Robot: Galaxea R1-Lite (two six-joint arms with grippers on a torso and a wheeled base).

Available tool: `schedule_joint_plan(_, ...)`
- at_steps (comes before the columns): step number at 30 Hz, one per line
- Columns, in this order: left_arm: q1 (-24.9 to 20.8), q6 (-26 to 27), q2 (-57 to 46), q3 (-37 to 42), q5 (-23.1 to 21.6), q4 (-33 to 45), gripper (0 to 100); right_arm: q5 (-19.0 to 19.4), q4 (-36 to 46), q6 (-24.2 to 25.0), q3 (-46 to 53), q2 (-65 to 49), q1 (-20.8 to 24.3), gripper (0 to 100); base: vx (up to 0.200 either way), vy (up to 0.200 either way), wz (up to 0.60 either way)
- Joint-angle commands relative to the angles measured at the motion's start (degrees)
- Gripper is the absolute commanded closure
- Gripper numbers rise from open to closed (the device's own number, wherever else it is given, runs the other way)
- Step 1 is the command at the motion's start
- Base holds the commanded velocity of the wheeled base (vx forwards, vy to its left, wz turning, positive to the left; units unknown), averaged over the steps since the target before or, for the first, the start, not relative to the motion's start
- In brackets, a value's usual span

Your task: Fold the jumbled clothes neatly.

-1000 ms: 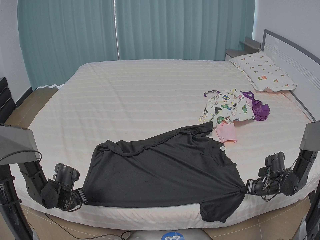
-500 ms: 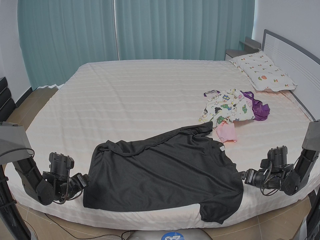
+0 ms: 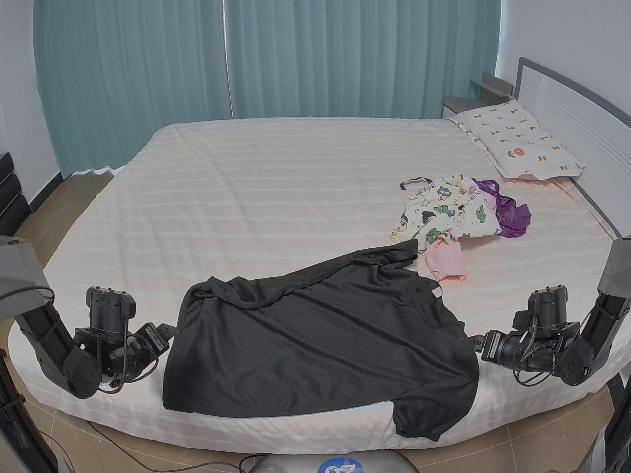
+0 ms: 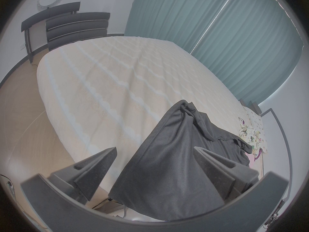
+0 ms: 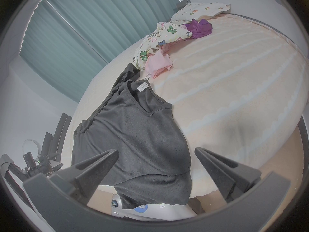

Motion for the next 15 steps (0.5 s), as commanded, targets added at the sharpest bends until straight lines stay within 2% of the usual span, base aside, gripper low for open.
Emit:
schedule_joint_plan(1, 0.87, -0.01, -0.11, -0.18, -0.09, -0.07, 0, 0.04, -0.05, -0.03, -0.09, 0.00, 0.03, 0, 0.000, 0.200, 0.00)
schedule_joint_plan(2, 0.96, -0.01, -0.02, -0.27, -0.09, -0.07, 0, -0.05, -0.05, -0.03, -0.09, 0.00, 0.03, 0, 0.000, 0.200, 0.00)
schedule_joint_plan(15, 0.87, -1.85, 0.15, -0.44, -0.18, -1.83, 0, -0.93, -2.07, 0.32, -0.71, -1.59, -0.76, 0, 0.000, 0.000, 0.00)
